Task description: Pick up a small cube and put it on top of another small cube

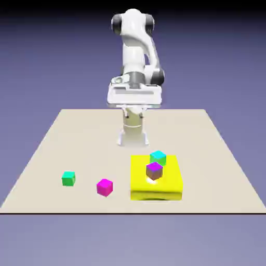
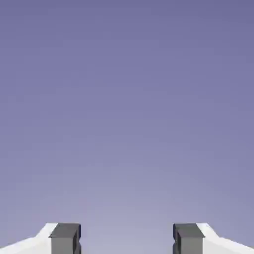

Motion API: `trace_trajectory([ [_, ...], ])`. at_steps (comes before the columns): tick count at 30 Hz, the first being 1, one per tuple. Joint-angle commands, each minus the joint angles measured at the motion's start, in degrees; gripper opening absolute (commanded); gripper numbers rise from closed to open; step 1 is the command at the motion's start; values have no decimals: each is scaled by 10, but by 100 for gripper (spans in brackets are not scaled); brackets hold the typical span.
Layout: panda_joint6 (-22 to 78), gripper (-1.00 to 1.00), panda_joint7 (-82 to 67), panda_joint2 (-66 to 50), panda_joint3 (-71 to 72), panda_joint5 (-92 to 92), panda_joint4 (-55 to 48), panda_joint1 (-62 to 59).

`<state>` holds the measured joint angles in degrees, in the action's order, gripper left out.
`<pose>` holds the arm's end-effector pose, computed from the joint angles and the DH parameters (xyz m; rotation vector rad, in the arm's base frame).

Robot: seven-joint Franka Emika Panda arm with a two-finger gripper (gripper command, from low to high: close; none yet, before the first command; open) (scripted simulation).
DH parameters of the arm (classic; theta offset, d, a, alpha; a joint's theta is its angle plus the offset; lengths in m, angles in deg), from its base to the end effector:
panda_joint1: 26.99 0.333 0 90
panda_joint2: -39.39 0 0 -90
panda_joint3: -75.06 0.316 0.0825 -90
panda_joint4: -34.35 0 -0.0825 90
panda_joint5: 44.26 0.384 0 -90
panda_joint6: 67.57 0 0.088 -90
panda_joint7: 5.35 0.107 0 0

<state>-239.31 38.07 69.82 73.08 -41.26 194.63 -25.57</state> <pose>0.3956 -0.0077 0.4434 -2.4604 1.0672 -0.9314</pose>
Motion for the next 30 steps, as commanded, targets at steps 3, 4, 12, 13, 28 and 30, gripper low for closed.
trace_trajectory([
  [3,57,0,24,-55,-49,75,-18,18],
  [4,75,0,32,-74,-66,100,-24,24],
  [12,226,0,96,-221,-197,299,-72,73],
  [13,245,0,104,-239,-213,324,-78,79],
  [28,528,0,223,-516,-459,698,-167,170],
  [30,565,0,239,-552,-492,748,-179,182],
])
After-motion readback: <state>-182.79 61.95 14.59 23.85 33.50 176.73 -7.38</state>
